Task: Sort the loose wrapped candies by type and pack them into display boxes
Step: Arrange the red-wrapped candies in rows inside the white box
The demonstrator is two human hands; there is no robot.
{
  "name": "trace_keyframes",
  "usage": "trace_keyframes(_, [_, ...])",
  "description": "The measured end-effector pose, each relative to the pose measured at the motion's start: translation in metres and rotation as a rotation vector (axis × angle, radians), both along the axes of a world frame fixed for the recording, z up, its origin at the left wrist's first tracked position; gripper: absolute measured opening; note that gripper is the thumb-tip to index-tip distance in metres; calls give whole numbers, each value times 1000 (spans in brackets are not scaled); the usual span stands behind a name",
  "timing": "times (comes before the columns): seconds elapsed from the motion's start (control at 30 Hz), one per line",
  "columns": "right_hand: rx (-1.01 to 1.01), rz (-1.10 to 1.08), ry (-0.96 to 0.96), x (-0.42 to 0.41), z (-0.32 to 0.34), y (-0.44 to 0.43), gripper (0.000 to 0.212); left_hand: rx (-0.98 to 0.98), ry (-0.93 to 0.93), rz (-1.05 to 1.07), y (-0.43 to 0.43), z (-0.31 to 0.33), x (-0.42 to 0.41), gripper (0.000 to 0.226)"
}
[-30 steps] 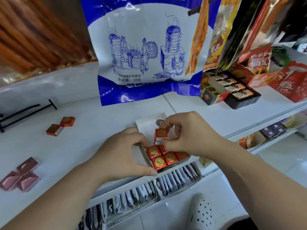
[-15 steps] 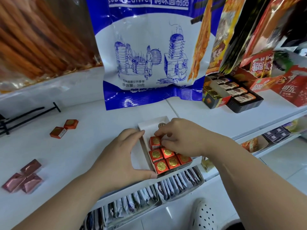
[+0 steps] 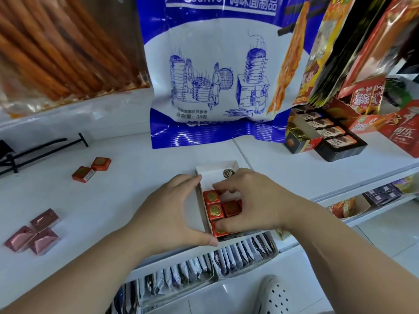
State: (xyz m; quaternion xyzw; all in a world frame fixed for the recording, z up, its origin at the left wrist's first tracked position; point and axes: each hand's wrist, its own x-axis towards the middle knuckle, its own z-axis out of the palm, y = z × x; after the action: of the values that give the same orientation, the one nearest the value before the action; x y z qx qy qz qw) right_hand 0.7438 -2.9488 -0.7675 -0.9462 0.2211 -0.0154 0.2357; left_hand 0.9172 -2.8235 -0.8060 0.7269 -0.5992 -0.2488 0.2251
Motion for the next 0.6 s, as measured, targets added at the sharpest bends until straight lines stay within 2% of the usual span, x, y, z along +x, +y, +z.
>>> trace_keyframes(0.13, [-41, -69, 3, 0, 0, -3, 64, -29, 28, -22, 6, 1, 2, 131])
trace_keyframes(0.2, [-117, -127, -33, 2, 0, -3, 79, -67, 22, -11, 10, 6, 9, 118])
trace_keyframes(0.23, [-147, -154, -61, 4, -1, -2, 78, -95, 6, 22, 12, 6, 15, 107])
trace_keyframes(0.33, [-191, -182, -152, 18, -8, 9, 56, -187, -56, 246, 17, 3, 42, 63])
trace_keyframes(0.4, [-234, -160, -166, 31, -13, 23, 48, -246, -102, 401, 24, -2, 65, 44])
trace_keyframes(0.5, [-208, -88, -170, 52, -20, 45, 46, -228, -266, 542, 40, -12, 101, 41])
trace_keyframes(0.6, [-162, -28, -179, 75, -26, 59, 44, -36, -381, 609, 59, -15, 128, 52])
